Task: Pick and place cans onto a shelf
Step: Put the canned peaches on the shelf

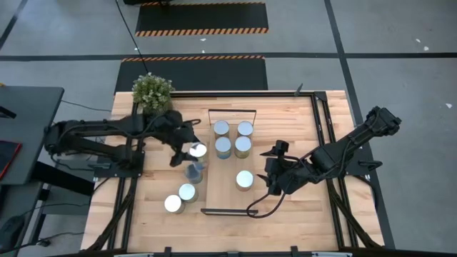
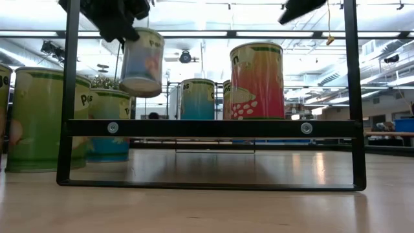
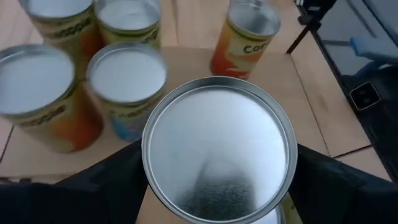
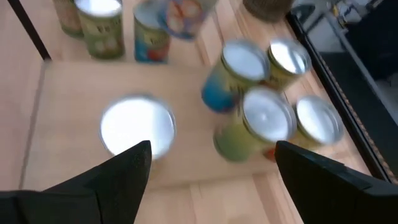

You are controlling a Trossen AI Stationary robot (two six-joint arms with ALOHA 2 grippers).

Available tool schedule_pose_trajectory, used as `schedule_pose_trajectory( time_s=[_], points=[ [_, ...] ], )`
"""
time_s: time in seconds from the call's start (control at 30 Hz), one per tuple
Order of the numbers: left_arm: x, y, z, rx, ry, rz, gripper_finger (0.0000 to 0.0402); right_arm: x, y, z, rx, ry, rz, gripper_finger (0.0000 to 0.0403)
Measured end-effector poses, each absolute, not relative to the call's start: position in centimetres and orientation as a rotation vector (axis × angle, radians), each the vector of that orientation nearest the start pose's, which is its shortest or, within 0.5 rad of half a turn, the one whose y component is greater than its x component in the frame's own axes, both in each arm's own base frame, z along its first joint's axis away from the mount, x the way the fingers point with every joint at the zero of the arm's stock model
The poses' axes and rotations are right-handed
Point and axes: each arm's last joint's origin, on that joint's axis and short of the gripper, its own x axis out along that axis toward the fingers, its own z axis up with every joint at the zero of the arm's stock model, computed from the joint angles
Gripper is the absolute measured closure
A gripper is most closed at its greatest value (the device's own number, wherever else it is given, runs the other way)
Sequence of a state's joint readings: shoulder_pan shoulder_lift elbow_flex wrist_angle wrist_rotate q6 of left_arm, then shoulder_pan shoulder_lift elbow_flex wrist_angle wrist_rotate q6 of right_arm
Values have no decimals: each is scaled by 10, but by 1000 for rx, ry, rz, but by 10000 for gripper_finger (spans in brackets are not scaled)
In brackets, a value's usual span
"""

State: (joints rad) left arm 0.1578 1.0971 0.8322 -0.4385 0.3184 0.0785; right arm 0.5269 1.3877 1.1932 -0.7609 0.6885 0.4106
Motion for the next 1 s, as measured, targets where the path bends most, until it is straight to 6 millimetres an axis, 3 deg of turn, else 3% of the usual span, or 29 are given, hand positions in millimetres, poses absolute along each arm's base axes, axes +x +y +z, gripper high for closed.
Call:
schedule_pose_trajectory(
  time_s=[0.3, 0.63, 0.83, 1.0],
  points=[
    [233, -26, 272, -9, 633, -85, 74, 221, 132, 292, -119, 794, -433, 53],
    [241, -60, 287, 45, 409, 51, 74, 224, 139, 285, -83, 707, -431, 53],
    [262, -72, 264, 70, 441, 102, 74, 227, 141, 284, -96, 685, -416, 53],
    [276, -73, 251, 80, 496, 130, 74, 227, 140, 265, -106, 671, -423, 53]
  ],
)
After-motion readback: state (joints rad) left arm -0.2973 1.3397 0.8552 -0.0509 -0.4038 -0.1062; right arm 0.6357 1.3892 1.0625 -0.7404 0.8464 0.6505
